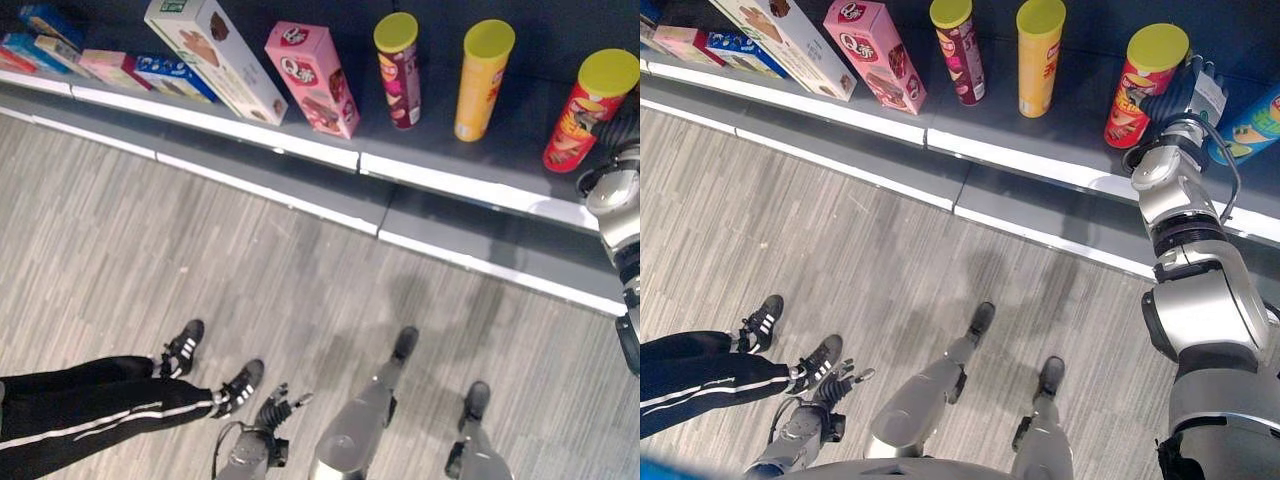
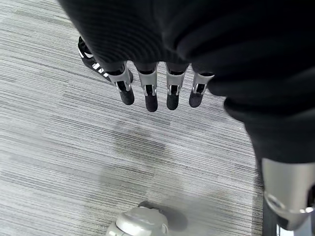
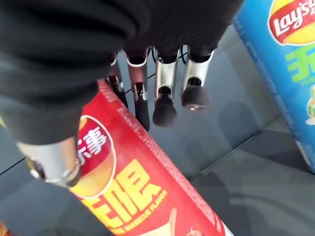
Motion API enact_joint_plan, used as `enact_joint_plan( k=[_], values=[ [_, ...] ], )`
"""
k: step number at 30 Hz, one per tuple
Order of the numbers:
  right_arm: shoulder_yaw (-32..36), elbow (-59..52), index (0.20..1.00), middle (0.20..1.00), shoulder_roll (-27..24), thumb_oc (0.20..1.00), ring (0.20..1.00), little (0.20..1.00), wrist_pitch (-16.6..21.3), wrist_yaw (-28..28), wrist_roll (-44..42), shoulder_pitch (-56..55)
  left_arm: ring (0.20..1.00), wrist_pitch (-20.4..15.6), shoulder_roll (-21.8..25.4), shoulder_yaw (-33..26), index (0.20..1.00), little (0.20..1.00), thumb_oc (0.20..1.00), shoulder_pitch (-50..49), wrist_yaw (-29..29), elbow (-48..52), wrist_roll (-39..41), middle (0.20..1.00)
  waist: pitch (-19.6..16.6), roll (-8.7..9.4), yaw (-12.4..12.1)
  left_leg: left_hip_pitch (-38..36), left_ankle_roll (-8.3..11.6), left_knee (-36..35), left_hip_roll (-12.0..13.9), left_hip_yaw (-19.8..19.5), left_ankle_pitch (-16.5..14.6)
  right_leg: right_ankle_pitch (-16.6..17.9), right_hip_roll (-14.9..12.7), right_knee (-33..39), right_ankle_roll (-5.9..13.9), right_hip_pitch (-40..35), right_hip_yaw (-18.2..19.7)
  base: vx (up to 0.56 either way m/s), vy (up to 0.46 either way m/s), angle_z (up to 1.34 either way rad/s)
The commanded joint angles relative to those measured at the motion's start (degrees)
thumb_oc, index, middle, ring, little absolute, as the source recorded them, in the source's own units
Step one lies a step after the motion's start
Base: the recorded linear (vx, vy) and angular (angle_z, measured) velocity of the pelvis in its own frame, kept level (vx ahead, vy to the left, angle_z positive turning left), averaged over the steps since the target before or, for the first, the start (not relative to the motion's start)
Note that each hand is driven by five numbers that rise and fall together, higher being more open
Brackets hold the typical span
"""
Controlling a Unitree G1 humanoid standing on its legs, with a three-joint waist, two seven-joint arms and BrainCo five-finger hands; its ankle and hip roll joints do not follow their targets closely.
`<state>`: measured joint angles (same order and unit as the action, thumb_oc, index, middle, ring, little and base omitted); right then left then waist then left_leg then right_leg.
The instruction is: Put the goods on the table back onto the shelves and tidy them up.
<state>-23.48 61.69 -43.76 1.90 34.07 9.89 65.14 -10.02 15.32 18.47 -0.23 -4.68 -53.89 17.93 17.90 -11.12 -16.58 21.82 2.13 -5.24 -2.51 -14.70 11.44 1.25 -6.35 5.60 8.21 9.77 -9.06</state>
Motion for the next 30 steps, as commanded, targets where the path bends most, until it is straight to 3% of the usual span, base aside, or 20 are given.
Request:
enact_joint_plan(
  k=[1, 12, 13, 15, 30],
  values=[
    [-4.89, -3.13, 0.200, 0.200, -3.38, 0.200, 0.200, 0.200, 2.43, 2.14, -1.71, 5.17, 1.000, -1.30, 2.85, 2.77, 1.000, 1.000, 1.000, 1.45, -1.38, -0.56, 2.65, 1.000, -0.04, 0.31, -1.88, 0.49, 2.48, 0.24, 1.09, 0.08, -3.18, -0.99, -6.13, -7.73, 2.20, 2.71, 1.67, 0.00, 0.000, 0.00],
    [-5.49, -2.53, 0.200, 0.200, -2.65, 0.200, 0.200, 0.200, 2.45, 1.96, -2.31, 5.50, 1.000, -1.15, 2.77, 3.08, 1.000, 1.000, 1.000, 1.74, -1.60, -1.02, 2.49, 1.000, -0.15, 0.22, -2.28, 0.47, 2.45, 0.24, 1.10, -0.17, -3.19, -1.32, -6.15, -7.98, 2.14, 2.56, 1.31, 0.00, 0.000, 0.00],
    [-5.26, -2.18, 0.278, 0.278, -2.32, 0.278, 0.278, 0.278, 2.40, 2.12, -2.32, 5.19, 1.000, -1.08, 2.57, 3.18, 1.000, 1.000, 1.000, 1.78, -1.68, -1.52, 2.52, 1.000, -0.13, 0.37, -2.26, 0.57, 2.47, 0.24, 1.12, -0.15, -3.23, -1.31, -6.10, -7.88, 2.19, 2.50, 1.25, 0.00, 0.000, 0.00],
    [-5.18, -2.18, 1.000, 1.000, -2.15, 1.000, 1.000, 1.000, 2.36, 2.33, -2.21, 5.02, 1.000, -1.07, 2.38, 3.31, 1.000, 1.000, 1.000, 1.80, -1.72, -1.71, 2.50, 1.000, -0.10, 0.46, -2.22, 0.52, 2.45, 0.24, 1.14, -0.13, -3.21, -1.31, -6.02, -7.97, 2.17, 2.64, 1.38, 0.00, 0.000, 0.00],
    [-4.79, -3.99, 1.000, 1.000, -2.59, 1.000, 1.000, 1.000, 1.97, 2.65, -1.14, 3.90, 1.000, -0.64, 2.08, 2.78, 1.000, 1.000, 1.000, 2.05, -1.62, -3.23, 1.70, 1.000, -0.34, 1.33, -1.14, -0.02, 2.55, 0.24, 1.52, 0.92, -3.48, -1.29, -5.74, -7.79, 2.11, 2.49, 2.13, 0.00, 0.000, 0.00]
  ],
)
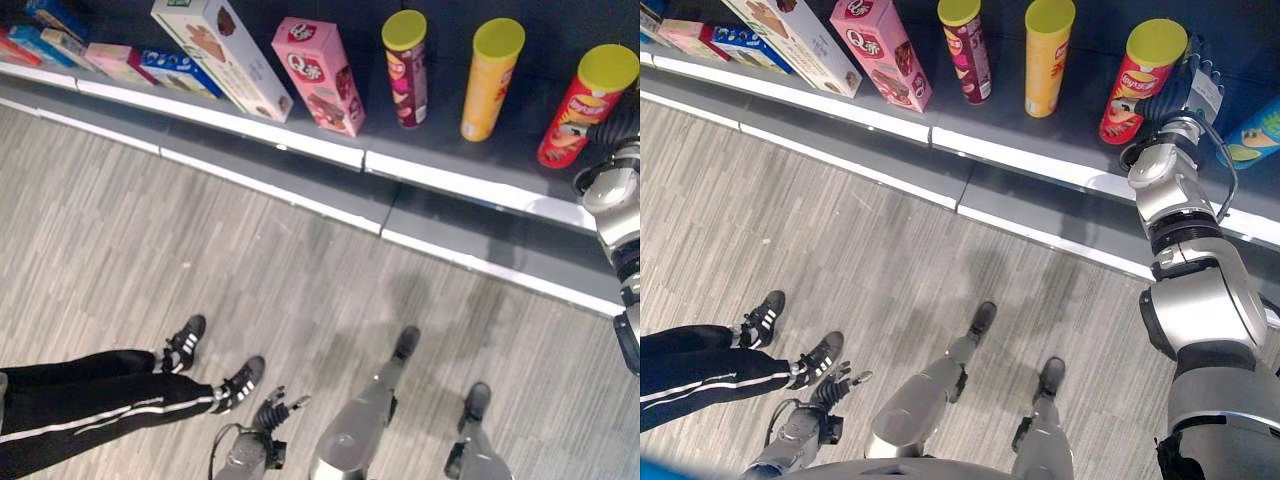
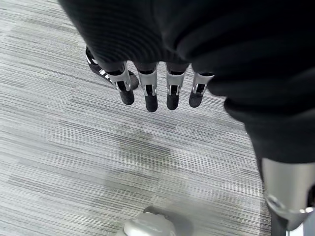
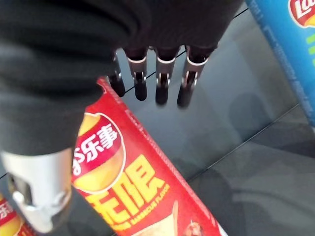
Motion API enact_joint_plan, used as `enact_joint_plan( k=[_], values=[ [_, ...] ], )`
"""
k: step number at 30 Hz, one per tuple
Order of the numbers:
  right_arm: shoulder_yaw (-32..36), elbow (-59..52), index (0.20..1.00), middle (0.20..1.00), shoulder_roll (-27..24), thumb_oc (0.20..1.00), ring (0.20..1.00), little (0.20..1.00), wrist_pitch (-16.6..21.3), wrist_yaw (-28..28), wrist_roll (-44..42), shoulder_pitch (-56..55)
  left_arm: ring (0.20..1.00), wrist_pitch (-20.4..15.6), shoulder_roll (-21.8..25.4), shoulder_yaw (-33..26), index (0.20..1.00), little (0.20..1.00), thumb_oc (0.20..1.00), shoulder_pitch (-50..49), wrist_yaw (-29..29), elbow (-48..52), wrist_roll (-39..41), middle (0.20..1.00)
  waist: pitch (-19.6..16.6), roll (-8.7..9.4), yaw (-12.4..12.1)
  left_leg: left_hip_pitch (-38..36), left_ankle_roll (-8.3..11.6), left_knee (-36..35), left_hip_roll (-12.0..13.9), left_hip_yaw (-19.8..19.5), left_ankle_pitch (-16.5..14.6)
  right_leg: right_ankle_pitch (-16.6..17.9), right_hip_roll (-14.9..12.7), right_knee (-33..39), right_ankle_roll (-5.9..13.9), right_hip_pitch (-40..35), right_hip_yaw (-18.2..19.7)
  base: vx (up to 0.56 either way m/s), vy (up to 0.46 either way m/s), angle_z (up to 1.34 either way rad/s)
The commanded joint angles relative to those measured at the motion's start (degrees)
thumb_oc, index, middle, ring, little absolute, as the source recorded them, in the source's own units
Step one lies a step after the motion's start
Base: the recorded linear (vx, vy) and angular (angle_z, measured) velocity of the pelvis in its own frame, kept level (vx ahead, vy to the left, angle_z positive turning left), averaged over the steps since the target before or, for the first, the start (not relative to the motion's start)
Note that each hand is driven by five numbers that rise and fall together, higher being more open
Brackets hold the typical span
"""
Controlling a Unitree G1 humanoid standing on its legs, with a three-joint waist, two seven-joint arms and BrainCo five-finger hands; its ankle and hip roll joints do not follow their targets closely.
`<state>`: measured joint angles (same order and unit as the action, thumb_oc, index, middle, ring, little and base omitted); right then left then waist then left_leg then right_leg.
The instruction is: Put the goods on the table back onto the shelves and tidy them up.
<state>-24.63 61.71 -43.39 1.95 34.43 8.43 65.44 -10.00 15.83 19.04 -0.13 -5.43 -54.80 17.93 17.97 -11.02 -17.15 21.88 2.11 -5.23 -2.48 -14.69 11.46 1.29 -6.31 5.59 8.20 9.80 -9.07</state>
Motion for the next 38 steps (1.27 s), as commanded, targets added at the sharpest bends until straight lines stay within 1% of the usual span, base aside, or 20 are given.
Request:
enact_joint_plan(
  k=[1, 9, 11, 13, 15, 16, 17, 19, 20, 22, 23, 24, 25, 26, 27, 29, 30, 32, 34, 38],
  values=[
    [-3.34, -4.73, 1.000, 1.000, -3.22, 1.000, 1.000, 1.000, 1.88, 2.47, 0.54, 3.23, 1.000, -0.56, 1.61, 2.04, 1.000, 1.000, 1.000, 1.98, -0.86, -2.55, 1.50, 1.000, -0.48, 1.49, -0.32, -0.22, 2.59, 0.23, 1.56, 1.02, -3.59, -1.31, -5.71, -7.65, 2.12, 2.33, 2.19, 0.00, 0.000, 0.00],
    [-0.79, -8.38, 1.000, 1.000, -5.32, 1.000, 1.000, 1.000, 1.42, 3.71, 2.09, 0.32, 1.000, -0.29, 1.57, 0.91, 1.000, 1.000, 1.000, 1.91, -0.54, -3.66, 0.58, 1.000, -1.03, 3.14, 1.05, -0.93, 2.84, 0.23, 2.26, 1.95, -3.93, -0.86, -5.45, -6.94, 2.13, 1.66, 2.49, -0.01, -0.010, -0.06],
    [2.73, -14.03, 1.000, 1.000, -6.45, 1.000, 1.000, 1.000, 1.31, 4.80, 3.58, -4.12, 1.000, 0.23, 1.28, -0.56, 1.000, 1.000, 1.000, 1.56, -0.37, -4.23, -0.35, 1.000, -1.66, 4.18, 2.40, -1.54, 2.91, 0.23, 2.77, 2.78, -4.29, -0.68, -5.23, -6.46, 2.07, 1.02, 2.68, -0.02, -0.017, -0.17],
    [6.76, -21.36, 1.000, 1.000, -5.29, 1.000, 1.000, 1.000, 2.01, 3.76, 3.45, -9.94, 1.000, 0.81, 0.84, -1.97, 1.000, 1.000, 1.000, 1.41, -0.22, -5.18, -1.17, 1.000, -2.11, 5.17, 3.78, -2.17, 2.97, 0.23, 3.24, 3.47, -4.62, -0.49, -4.96, -6.13, 2.04, 0.62, 2.95, 0.00, -0.007, -0.06],
    [7.19, -21.75, 1.000, 1.000, -5.26, 1.000, 1.000, 1.000, 1.86, 3.67, 3.55, -10.43, 1.000, 0.80, 0.99, -1.89, 1.000, 1.000, 1.000, 1.36, -0.21, -5.20, -1.19, 1.000, -2.14, 5.31, 3.67, -2.24, 2.97, 0.23, 3.23, 3.49, -4.64, -0.48, -4.97, -6.09, 2.04, 0.54, 2.96, 0.00, -0.008, -0.12],
    [9.34, -27.28, 1.000, 1.000, -3.60, 1.000, 1.000, 1.000, 3.48, 1.47, 1.93, -15.08, 1.000, 1.27, 0.66, -3.60, 1.000, 1.000, 1.000, 1.23, -0.06, -6.03, -1.86, 1.000, -2.33, 6.07, 5.04, -2.69, 3.01, 0.23, 3.77, 4.14, -4.90, -0.31, -4.72, -5.76, 2.01, 0.26, 3.15, 0.02, -0.043, -0.17],
    [14.57, -40.51, 1.000, 1.000, 0.57, 1.000, 1.000, 1.000, 8.02, -6.78, -5.69, -29.52, 1.000, 1.91, 0.97, -6.52, 1.000, 1.000, 1.000, 0.33, 0.49, -7.25, -3.69, 1.000, -2.81, 8.30, 7.09, -3.84, 3.22, 0.23, 4.80, 5.63, -5.37, 0.22, -4.30, -4.90, 1.93, -0.39, 3.48, 0.03, -0.060, -0.10],
    [16.58, -46.28, 1.000, 1.000, 3.18, 1.000, 1.000, 1.000, 12.11, -14.29, -14.27, -38.30, 1.000, 2.35, 1.34, -9.19, 1.000, 1.000, 1.000, -0.25, 1.39, -8.45, -4.95, 1.000, -3.12, 9.76, 8.71, -4.51, 3.37, 0.23, 5.50, 6.62, -5.66, 0.67, -3.92, -4.20, 1.90, -0.72, 3.86, 0.02, -0.044, -0.19],
    [16.82, -46.52, 1.000, 1.000, 3.20, 1.000, 1.000, 1.000, 12.03, -14.44, -14.33, -38.64, 1.000, 2.34, 1.43, -9.10, 1.000, 1.000, 1.000, -0.34, 1.41, -8.44, -4.96, 1.000, -3.17, 9.83, 8.60, -4.58, 3.37, 0.23, 5.49, 6.65, -5.69, 0.68, -3.93, -4.14, 1.90, -0.79, 3.88, 0.01, -0.015, -0.28],
    [17.65, -50.95, 1.000, 1.000, 5.65, 1.000, 1.000, 1.000, 14.52, -24.14, -24.48, -47.57, 1.000, 2.64, 1.94, -11.46, 1.000, 1.000, 1.000, -0.79, 2.63, -9.51, -6.67, 1.000, -3.67, 11.24, 10.13, -5.58, 3.62, 0.23, 6.25, 8.16, -6.05, 1.19, -3.71, -3.53, 2.01, -1.22, 4.29, 0.02, -0.005, -0.18],
    [17.18, -52.60, 1.000, 1.000, 6.03, 1.000, 1.000, 1.000, 14.58, -29.30, -28.57, -51.57, 1.000, 2.60, 2.28, -12.68, 1.000, 1.000, 1.000, -1.27, 3.40, -10.18, -7.87, 1.000, -4.07, 12.03, 10.75, -6.29, 3.77, 0.23, 6.64, 8.93, -6.31, 1.44, -3.56, -3.02, 2.07, -1.63, 4.51, 0.09, -0.022, -0.26],
    [14.22, -53.78, 1.000, 1.000, 6.87, 1.000, 1.000, 1.000, 12.97, -38.84, -35.56, -58.55, 1.000, 2.43, 3.11, -14.31, 1.000, 1.000, 1.000, -1.76, 4.66, -10.85, -9.35, 1.000, -5.37, 13.49, 11.76, -7.66, 4.06, 0.23, 7.27, 10.07, -6.82, 1.78, -3.25, -2.39, 2.18, -2.31, 5.03, 0.12, -0.014, -0.40],
    [10.65, -51.71, 1.000, 1.000, 7.22, 1.000, 1.000, 1.000, 10.64, -44.68, -38.34, -62.67, 1.000, 2.10, 3.44, -14.88, 1.000, 1.000, 1.000, -2.63, 5.88, -10.93, -10.27, 1.000, -6.48, 14.40, 12.20, -9.14, 4.27, 0.23, 7.76, 11.13, -7.32, 2.12, -3.21, -1.82, 2.32, -3.23, 5.28, 0.10, -0.010, -0.45],
    [10.65, -51.71, 1.000, 1.000, 7.22, 1.000, 1.000, 1.000, 10.64, -44.68, -38.34, -62.67, 1.000, 2.10, 3.44, -14.88, 1.000, 1.000, 1.000, -2.63, 5.88, -10.93, -10.27, 1.000, -6.47, 14.40, 12.19, -9.15, 4.27, 0.23, 7.76, 11.14, -7.33, 2.12, -3.21, -1.82, 2.32, -3.24, 5.29, 0.06, 0.010, -0.37],
    [8.64, -48.52, 1.000, 1.000, 8.57, 1.000, 1.000, 1.000, 8.97, -47.52, -39.86, -64.18, 1.000, 1.72, 3.64, -14.82, 1.000, 1.000, 1.000, -2.71, 6.41, -11.07, -10.59, 1.000, -7.13, 14.80, 12.43, -9.97, 4.41, 0.23, 7.92, 11.78, -7.61, 2.24, -3.14, -1.68, 2.40, -3.65, 5.53, 0.07, 0.016, -0.41],
    [5.34, -37.63, 1.000, 1.000, 12.10, 1.000, 1.000, 1.000, 6.72, -50.11, -38.65, -67.00, 1.000, 1.23, 3.44, -14.27, 1.000, 1.000, 1.000, -3.11, 7.63, -11.55, -10.63, 1.000, -9.03, 15.55, 12.86, -12.01, 4.47, 0.23, 8.15, 12.84, -8.33, 2.23, -3.16, -1.42, 2.46, -4.90, 5.72, 0.08, 0.025, -0.32],
    [5.31, -37.56, 1.000, 1.000, 12.15, 1.000, 1.000, 1.000, 6.77, -50.11, -38.64, -66.96, 1.000, 1.22, 3.47, -14.28, 1.000, 1.000, 1.000, -3.11, 7.63, -11.55, -10.63, 1.000, -8.99, 15.58, 12.85, -12.08, 4.47, 0.23, 8.15, 12.86, -8.35, 2.22, -3.16, -1.41, 2.46, -4.96, 5.74, 0.05, 0.013, -0.06],
    [4.82, -27.44, 1.000, 1.000, 16.02, 1.000, 1.000, 1.000, 6.35, -48.83, -34.48, -67.62, 1.000, 1.06, 3.07, -13.80, 1.000, 1.000, 1.000, -3.19, 8.36, -12.35, -10.25, 1.000, -10.23, 15.94, 13.08, -13.37, 4.40, 0.23, 8.35, 13.30, -8.87, 1.99, -3.16, -1.35, 2.48, -6.06, 5.75, 0.07, 0.004, -0.12],
    [7.18, -13.34, 1.000, 1.000, 22.61, 1.000, 1.000, 1.000, 5.62, -44.94, -29.94, -67.88, 1.000, 0.99, 2.61, -13.26, 1.000, 1.000, 1.000, -3.06, 8.27, -13.14, -9.54, 1.000, -11.78, 15.99, 13.65, -14.83, 4.16, 0.23, 8.42, 13.98, -9.53, 1.84, -3.19, -1.40, 2.49, -6.79, 5.93, 0.08, 0.025, -0.12],
    [12.11, 0.57, 1.000, 1.000, 28.09, 1.000, 1.000, 1.000, 4.60, -40.47, -26.41, -67.31, 1.000, 0.93, 2.28, -13.20, 1.000, 1.000, 1.000, -2.72, 7.96, -13.92, -8.32, 1.000, -13.46, 15.88, 14.28, -16.79, 3.79, 0.23, 8.48, 14.78, -10.43, 1.57, -3.01, -1.50, 2.41, -7.71, 6.48, 0.07, 0.024, -0.03]
  ],
)
